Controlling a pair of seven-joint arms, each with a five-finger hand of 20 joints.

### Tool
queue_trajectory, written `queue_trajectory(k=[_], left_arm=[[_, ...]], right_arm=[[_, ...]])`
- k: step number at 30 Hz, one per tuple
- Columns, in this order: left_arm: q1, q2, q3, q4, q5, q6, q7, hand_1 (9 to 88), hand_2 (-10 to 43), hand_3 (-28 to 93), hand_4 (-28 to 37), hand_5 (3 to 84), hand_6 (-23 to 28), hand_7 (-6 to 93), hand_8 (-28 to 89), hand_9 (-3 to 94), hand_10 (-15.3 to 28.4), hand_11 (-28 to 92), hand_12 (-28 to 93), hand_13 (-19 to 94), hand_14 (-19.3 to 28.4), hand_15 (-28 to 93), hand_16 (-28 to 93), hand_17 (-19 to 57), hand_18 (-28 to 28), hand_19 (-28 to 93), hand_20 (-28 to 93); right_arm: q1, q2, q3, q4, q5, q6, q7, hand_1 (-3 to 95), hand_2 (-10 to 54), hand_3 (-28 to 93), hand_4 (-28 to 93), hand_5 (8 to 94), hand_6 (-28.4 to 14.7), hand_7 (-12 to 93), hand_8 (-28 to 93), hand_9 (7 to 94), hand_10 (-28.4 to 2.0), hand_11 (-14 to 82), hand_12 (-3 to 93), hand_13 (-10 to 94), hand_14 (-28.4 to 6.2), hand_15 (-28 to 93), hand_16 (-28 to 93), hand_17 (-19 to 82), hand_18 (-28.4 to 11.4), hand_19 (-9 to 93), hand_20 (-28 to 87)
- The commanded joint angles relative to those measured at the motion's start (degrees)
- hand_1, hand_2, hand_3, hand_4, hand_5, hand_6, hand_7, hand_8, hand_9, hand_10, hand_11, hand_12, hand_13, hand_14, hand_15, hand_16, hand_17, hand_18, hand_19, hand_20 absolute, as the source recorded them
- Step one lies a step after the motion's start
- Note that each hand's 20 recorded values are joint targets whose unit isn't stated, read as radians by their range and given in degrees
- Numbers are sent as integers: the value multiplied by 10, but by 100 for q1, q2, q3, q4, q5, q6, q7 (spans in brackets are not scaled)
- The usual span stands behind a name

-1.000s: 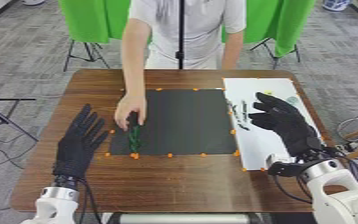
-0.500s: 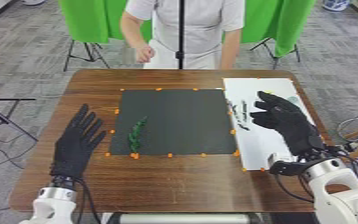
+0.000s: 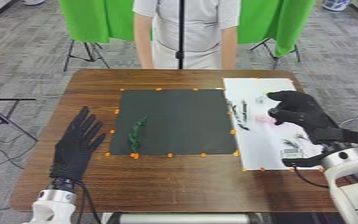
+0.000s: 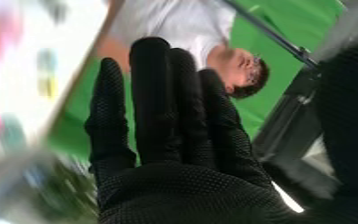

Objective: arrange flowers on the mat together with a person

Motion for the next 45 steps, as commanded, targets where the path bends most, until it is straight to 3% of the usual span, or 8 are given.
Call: queue_trajectory(k=[1, 3, 4, 7, 16, 30, 35, 45], left_arm=[[150, -40, 31, -36, -6, 16, 0, 271, -41, 714, -274, 218, 5, 171, -94, 162, 84, 109, 151, 145, 102, 83, 76, -152, 192, 344, 89], [207, -31, 23, -72, -22, 36, -31, 272, -40, 713, -274, 218, 5, 171, -94, 162, 85, 108, 150, 145, 102, 83, 76, -152, 193, 344, 89], [212, -36, 13, -71, -21, -12, -47, 271, -40, 713, -274, 219, 5, 171, -94, 163, 85, 108, 150, 145, 103, 83, 76, -152, 192, 344, 89], [173, -43, 15, -59, -13, -9, -29, 270, -40, 715, -274, 221, 5, 171, -94, 163, 85, 109, 150, 145, 103, 85, 76, -152, 193, 344, 90], [140, -77, 10, -46, 20, -74, -97, 269, -39, 716, -276, 222, 5, 171, -94, 162, 86, 110, 150, 146, 103, 87, 76, -152, 193, 344, 89], [71, -103, 15, -2, 45, -118, -181, 271, -41, 715, -275, 222, 5, 171, -94, 161, 84, 110, 152, 145, 103, 89, 75, -152, 191, 343, 89], [16, -55, 40, 28, 38, -145, -168, 271, -40, 715, -275, 223, 6, 170, -94, 161, 84, 109, 151, 146, 103, 89, 74, -152, 191, 343, 89], [-14, 3, 75, 74, 0, -183, -128, 258, -42, 719, -282, 224, 6, 167, -93, 162, 86, 108, 151, 145, 104, 90, 74, -152, 191, 341, 90]], right_arm=[[-564, 631, 686, -332, -3796, -516, 1454, 379, -95, 660, -283, 403, -44, 438, -185, 470, -136, 611, 391, 509, -98, 776, 216, 199, -191, 676, 317], [-647, 638, 800, -415, -3939, -1192, 1907, 532, -95, 294, -241, 420, -43, 445, -185, 482, -135, 614, 406, 518, -99, 779, 232, 202, -188, 681, 319], [-722, 614, 872, -421, -3672, -1165, 2079, 601, -95, -85, -185, 439, -34, 372, -139, 472, -123, 585, 438, 497, -90, 750, 263, 191, -162, 626, 359], [-824, 746, 774, -309, -3841, -1037, 2385, 612, -95, -277, -278, 487, -37, 285, -89, 477, -121, 563, 470, 486, -97, 732, 295, 183, -150, 581, 428], [-453, 936, 120, 138, -3919, -1015, 3268, 557, -95, -283, -131, 632, -11, 323, -124, 659, -123, 533, 411, 666, -89, 670, 273, 231, -184, 645, 379], [-455, 765, -157, 434, -4122, -884, 3367, 619, -92, -271, -25, 638, 3, 309, -130, 664, -113, 512, 383, 664, -80, 648, 275, 226, -169, 639, 363], [-361, 788, -393, 589, -4176, -764, 3369, 581, -95, 106, -168, 643, 3, 340, -160, 688, -115, 510, 361, 692, -82, 645, 253, 240, -193, 688, 303], [-356, 788, -616, 821, -4303, -498, 3310, 545, -95, 403, -282, 668, 13, 343, -138, 733, -104, 476, 349, 729, -74, 621, 247, 270, -186, 706, 271]])
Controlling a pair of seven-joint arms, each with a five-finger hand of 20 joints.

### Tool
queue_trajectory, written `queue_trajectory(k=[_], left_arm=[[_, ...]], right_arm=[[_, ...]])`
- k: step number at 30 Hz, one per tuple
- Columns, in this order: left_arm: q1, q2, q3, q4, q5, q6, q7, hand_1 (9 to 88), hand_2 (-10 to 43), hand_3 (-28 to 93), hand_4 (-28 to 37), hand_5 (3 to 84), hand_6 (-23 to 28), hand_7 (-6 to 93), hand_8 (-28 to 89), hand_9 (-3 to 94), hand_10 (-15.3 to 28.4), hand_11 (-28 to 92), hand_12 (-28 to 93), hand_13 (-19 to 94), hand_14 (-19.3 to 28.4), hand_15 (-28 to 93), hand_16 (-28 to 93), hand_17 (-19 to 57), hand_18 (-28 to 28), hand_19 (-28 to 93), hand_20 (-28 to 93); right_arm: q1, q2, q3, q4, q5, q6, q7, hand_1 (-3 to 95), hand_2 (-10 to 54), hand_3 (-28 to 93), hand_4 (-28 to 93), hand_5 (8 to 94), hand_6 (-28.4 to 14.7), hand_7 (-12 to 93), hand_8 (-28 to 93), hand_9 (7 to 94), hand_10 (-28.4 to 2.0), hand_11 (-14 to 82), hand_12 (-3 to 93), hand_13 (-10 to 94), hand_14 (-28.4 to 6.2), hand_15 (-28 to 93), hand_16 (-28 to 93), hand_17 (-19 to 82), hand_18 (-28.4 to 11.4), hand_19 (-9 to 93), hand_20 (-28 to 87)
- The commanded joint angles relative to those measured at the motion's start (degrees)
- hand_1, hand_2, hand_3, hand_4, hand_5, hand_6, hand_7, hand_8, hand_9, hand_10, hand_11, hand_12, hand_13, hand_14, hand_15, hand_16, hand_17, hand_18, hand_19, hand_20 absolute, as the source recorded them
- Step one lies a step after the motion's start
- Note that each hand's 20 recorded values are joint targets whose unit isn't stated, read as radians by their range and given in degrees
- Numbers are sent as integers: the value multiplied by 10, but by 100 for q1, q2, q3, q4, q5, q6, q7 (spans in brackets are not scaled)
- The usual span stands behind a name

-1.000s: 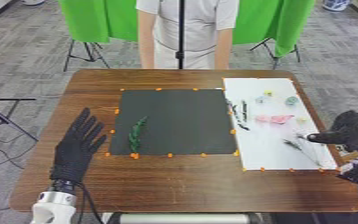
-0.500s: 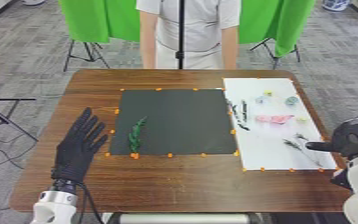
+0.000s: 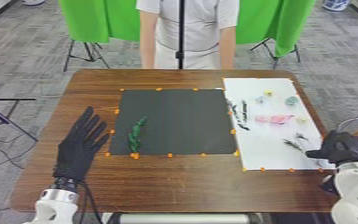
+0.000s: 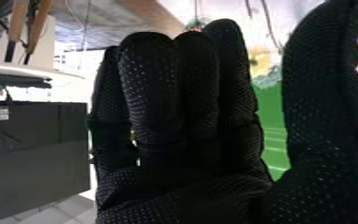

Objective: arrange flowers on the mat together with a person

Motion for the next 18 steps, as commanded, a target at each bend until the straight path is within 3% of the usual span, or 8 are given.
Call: queue_trajectory(k=[1, 6, 9, 15, 18], left_arm=[[31, 48, 26, 51, -29, -53, -13, 258, -43, 719, -282, 224, 6, 167, -93, 162, 86, 108, 151, 145, 104, 90, 74, -152, 191, 341, 90], [1, 37, 1, 57, -20, -77, -69, 256, -43, 720, -282, 224, 6, 165, -92, 162, 87, 107, 151, 145, 105, 89, 74, -153, 191, 342, 90], [-4, 32, -18, 36, -1, -149, -97, 256, -41, 720, -282, 225, 7, 165, -91, 163, 87, 106, 150, 145, 105, 89, 74, -153, 191, 342, 90], [-17, 52, -13, 64, 6, -131, -115, 254, -39, 720, -283, 226, 7, 164, -91, 163, 88, 105, 150, 145, 105, 88, 74, -152, 190, 342, 90], [21, 58, -16, 56, 4, -128, -107, 254, -37, 718, -283, 225, 7, 163, -90, 163, 88, 105, 150, 145, 105, 88, 74, -152, 191, 342, 90]], right_arm=[[-21, -2, -142, 189, -212, 267, -13, 555, -95, 392, -283, 667, 13, 347, -86, 743, -102, 472, 349, 735, -73, 619, 249, 274, -183, 709, 270], [71, 43, -289, 331, -269, 238, 33, 552, -95, 415, -283, 674, 11, 348, -21, 755, -98, 467, 351, 743, -70, 616, 254, 278, -180, 717, 269], [106, 73, -374, 448, -361, 326, 43, 492, -95, 518, -283, 674, 11, 367, -10, 751, -98, 472, 355, 740, -73, 618, 262, 275, -181, 718, 271], [137, 73, -418, 644, -260, 488, -110, 479, -95, 565, -283, 685, 10, 411, 17, 757, -97, 502, 357, 743, -72, 646, 261, 278, -181, 726, 279], [99, 72, -392, 669, -206, 615, -252, 472, -95, 710, -283, 763, 20, 451, 26, 826, -81, 533, 370, 794, -67, 700, 275, 316, -179, 771, 289]])
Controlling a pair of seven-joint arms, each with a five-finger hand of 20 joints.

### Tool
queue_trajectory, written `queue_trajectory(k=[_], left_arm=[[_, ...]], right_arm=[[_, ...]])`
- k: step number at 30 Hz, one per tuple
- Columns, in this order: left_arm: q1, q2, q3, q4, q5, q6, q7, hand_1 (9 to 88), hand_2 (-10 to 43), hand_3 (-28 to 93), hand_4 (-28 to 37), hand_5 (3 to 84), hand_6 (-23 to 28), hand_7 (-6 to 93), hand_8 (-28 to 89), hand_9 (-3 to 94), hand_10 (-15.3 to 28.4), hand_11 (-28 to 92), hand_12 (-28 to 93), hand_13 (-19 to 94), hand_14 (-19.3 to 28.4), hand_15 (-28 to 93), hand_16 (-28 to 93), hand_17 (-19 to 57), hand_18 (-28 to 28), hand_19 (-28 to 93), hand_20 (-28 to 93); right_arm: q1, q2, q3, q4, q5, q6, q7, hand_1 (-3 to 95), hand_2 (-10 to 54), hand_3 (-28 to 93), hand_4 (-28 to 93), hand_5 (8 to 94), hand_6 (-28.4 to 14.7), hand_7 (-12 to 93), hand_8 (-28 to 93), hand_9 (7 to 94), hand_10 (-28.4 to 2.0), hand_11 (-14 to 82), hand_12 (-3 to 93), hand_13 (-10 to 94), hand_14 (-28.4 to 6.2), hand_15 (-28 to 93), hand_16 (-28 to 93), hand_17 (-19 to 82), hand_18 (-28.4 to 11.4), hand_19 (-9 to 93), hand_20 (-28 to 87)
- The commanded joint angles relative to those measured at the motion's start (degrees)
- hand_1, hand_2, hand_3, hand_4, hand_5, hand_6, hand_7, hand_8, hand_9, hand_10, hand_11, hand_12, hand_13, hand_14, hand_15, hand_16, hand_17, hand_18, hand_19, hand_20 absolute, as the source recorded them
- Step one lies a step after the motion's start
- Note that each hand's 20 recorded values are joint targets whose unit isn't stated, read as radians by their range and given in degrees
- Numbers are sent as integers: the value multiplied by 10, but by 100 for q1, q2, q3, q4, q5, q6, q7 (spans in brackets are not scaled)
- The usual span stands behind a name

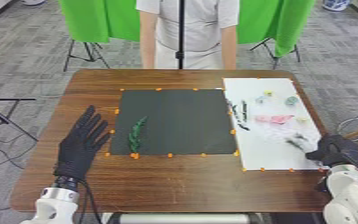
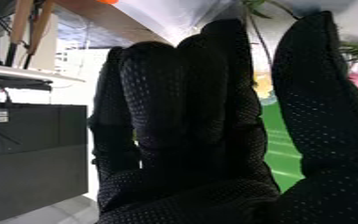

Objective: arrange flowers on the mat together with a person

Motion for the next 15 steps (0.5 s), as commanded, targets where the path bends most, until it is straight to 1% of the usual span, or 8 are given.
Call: queue_trajectory(k=[1, 2, 4, 7, 8, 10, 12, 15], left_arm=[[62, 12, -13, 50, 7, -59, -59, 254, -36, 718, -283, 225, 6, 162, -90, 163, 88, 104, 150, 145, 105, 88, 74, -152, 191, 342, 90], [62, 14, -13, 46, 10, -50, -70, 254, -36, 718, -283, 225, 6, 162, -90, 163, 88, 104, 150, 145, 106, 88, 74, -152, 190, 342, 90], [65, 24, -19, 50, 11, -59, -71, 253, -37, 720, -283, 225, 6, 162, -90, 163, 88, 104, 150, 145, 106, 88, 74, -152, 190, 342, 90], [67, 38, -15, 52, 6, -40, -67, 253, -38, 721, -283, 226, 7, 162, -90, 163, 88, 104, 151, 146, 106, 89, 75, -152, 190, 342, 90], [71, 35, -26, 51, 6, -46, -85, 253, -38, 721, -283, 226, 7, 162, -90, 163, 87, 103, 151, 146, 106, 90, 75, -152, 190, 342, 90], [81, 43, -29, 45, 20, -48, -75, 253, -38, 721, -283, 226, 7, 163, -90, 163, 87, 103, 151, 145, 106, 89, 74, -152, 190, 342, 90], [91, 38, -37, 40, 34, -42, -72, 253, -38, 721, -283, 226, 7, 163, -90, 163, 88, 104, 152, 145, 106, 88, 74, -152, 190, 342, 90], [95, 29, -53, 31, 58, -2, -42, 253, -37, 720, -283, 226, 7, 163, -90, 164, 88, 104, 152, 145, 106, 88, 74, -152, 190, 341, 90]], right_arm=[[-130, 26, 6, 224, 55, 360, -296, 471, -95, 727, -282, 774, 16, 451, 32, 832, -80, 546, 376, 796, -69, 718, 280, 325, -175, 776, 294], [-152, 47, -11, 239, 33, 559, -306, 471, -95, 746, -282, 783, 12, 450, 40, 835, -78, 568, 386, 795, -70, 737, 286, 334, -171, 780, 302], [-149, 62, -6, 224, 129, 775, -386, 468, -95, 783, -282, 787, 3, 468, 47, 838, -78, 607, 404, 790, -75, 778, 301, 338, -169, 788, 317], [-71, 135, -67, 170, 107, 1113, -468, 458, -95, 821, -281, 783, -6, 505, 46, 841, -80, 635, 412, 792, -77, 811, 305, 342, -173, 797, 341], [-34, 160, -88, 117, 89, 1215, -488, 452, -95, 833, -272, 781, -9, 516, 50, 842, -79, 646, 415, 793, -78, 820, 307, 344, -175, 802, 347], [68, 194, -105, -101, 34, 1416, -494, 440, -95, 844, -245, 778, -14, 539, 56, 844, -78, 668, 418, 797, -79, 837, 307, 348, -176, 807, 357], [214, 255, -189, -300, -31, 1566, -345, 425, -95, 854, -212, 777, -20, 560, 64, 850, -78, 686, 419, 805, -79, 851, 306, 353, -179, 812, 365], [595, 358, -402, -630, -8, 1599, -202, 400, -95, 859, -143, 781, -26, 585, 82, 861, -79, 708, 416, 814, -81, 866, 304, 362, -183, 819, 372]])
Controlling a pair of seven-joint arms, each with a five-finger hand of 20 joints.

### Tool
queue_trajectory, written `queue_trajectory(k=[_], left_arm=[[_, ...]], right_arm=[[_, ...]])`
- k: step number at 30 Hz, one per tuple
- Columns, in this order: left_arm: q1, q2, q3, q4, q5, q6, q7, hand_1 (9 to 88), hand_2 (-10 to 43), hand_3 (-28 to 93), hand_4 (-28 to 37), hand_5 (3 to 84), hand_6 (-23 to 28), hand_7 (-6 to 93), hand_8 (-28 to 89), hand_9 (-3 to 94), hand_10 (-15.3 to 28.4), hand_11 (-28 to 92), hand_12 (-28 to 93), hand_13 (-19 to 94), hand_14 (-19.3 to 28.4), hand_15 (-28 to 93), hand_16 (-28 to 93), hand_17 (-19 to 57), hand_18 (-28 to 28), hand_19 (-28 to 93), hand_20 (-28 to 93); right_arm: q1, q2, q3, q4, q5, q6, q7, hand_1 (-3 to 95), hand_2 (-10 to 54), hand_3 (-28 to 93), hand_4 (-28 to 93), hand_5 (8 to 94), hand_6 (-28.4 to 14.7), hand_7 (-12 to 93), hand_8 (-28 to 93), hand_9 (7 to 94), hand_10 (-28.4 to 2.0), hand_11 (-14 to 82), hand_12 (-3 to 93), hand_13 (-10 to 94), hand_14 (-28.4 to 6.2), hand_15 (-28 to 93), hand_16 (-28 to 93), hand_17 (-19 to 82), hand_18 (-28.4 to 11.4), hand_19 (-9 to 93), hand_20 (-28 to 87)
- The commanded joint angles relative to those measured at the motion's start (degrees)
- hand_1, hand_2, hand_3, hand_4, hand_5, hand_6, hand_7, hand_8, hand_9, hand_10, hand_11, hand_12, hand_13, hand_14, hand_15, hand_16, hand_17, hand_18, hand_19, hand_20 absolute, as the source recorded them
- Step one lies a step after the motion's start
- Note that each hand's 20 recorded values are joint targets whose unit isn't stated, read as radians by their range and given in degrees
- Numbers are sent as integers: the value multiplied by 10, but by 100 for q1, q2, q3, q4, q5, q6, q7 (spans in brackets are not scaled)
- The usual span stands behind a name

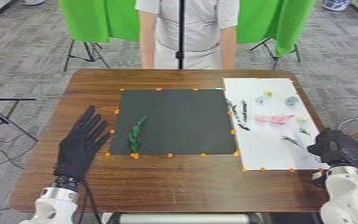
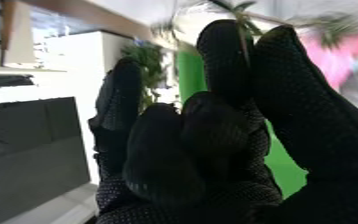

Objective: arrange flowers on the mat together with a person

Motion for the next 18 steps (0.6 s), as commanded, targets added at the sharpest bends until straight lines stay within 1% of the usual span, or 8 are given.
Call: queue_trajectory(k=[1, 4, 7, 8, 12, 13, 16, 18], left_arm=[[111, 5, -47, 12, 48, 8, -21, 253, -38, 721, -283, 225, 6, 163, -90, 164, 88, 104, 152, 145, 106, 88, 74, -152, 190, 341, 90], [164, 17, -68, -27, 55, 34, 0, 253, -38, 720, -283, 225, 6, 164, -91, 163, 88, 105, 152, 146, 106, 88, 74, -153, 190, 341, 91], [212, 47, -75, -63, 38, 86, 31, 253, -38, 721, -283, 225, 6, 163, -91, 164, 88, 105, 152, 146, 106, 88, 74, -152, 190, 341, 90], [236, 30, -84, -77, 44, 94, 24, 253, -38, 721, -283, 225, 6, 163, -91, 164, 88, 105, 152, 146, 106, 88, 74, -153, 191, 341, 91], [261, 26, -64, -91, 43, 97, 27, 254, -37, 720, -283, 225, 6, 163, -90, 163, 87, 103, 151, 146, 106, 89, 75, -153, 191, 342, 91], [262, 19, -40, -92, 43, 119, 45, 254, -38, 721, -283, 225, 6, 163, -90, 163, 87, 102, 151, 146, 106, 89, 75, -153, 191, 342, 90], [278, -15, -28, -94, 51, 123, 24, 253, -38, 721, -283, 225, 6, 163, -90, 163, 88, 102, 152, 146, 107, 88, 74, -153, 191, 342, 90], [294, -72, -45, -99, 49, 153, -29, 253, -38, 720, -283, 225, 6, 163, -90, 164, 87, 102, 152, 146, 106, 87, 75, -153, 191, 342, 90]], right_arm=[[816, 292, -376, -895, -107, 192, 203, 394, -95, 858, -123, 783, -28, 588, 89, 863, -80, 713, 415, 817, -83, 870, 303, 364, -184, 821, 372], [1537, 367, -912, -1063, -11, 119, -43, 376, -95, 864, -68, 789, -32, 604, 112, 871, -83, 736, 419, 827, -87, 882, 304, 371, -189, 829, 372], [2327, 320, -1606, -1112, 140, -226, -372, 362, -95, 867, -27, 789, -31, 623, 131, 876, -84, 756, 426, 830, -88, 891, 303, 374, -193, 836, 371], [2583, 257, -1858, -1086, 186, -350, -513, 360, -95, 869, -21, 790, -30, 626, 135, 877, -84, 758, 427, 831, -88, 893, 304, 375, -194, 838, 370], [3458, -118, -2855, -788, 311, -982, -923, 349, -95, 879, -13, 789, -28, 632, 145, 879, -84, 766, 432, 832, -89, 898, 303, 378, -195, 841, 368], [3611, -220, -3094, -683, 289, -1061, -978, 349, -95, 878, -15, 789, -27, 633, 146, 879, -83, 766, 433, 832, -89, 899, 303, 378, -195, 841, 368], [3882, -505, -3630, -373, 290, -1397, -1229, 351, -95, 875, -24, 787, -26, 634, 149, 879, -81, 767, 435, 833, -87, 900, 302, 378, -195, 842, 365], [4124, -676, -4078, -41, 163, -1679, -1383, 353, -95, 875, -30, 785, -24, 634, 149, 879, -81, 767, 435, 833, -85, 901, 302, 378, -195, 843, 363]])
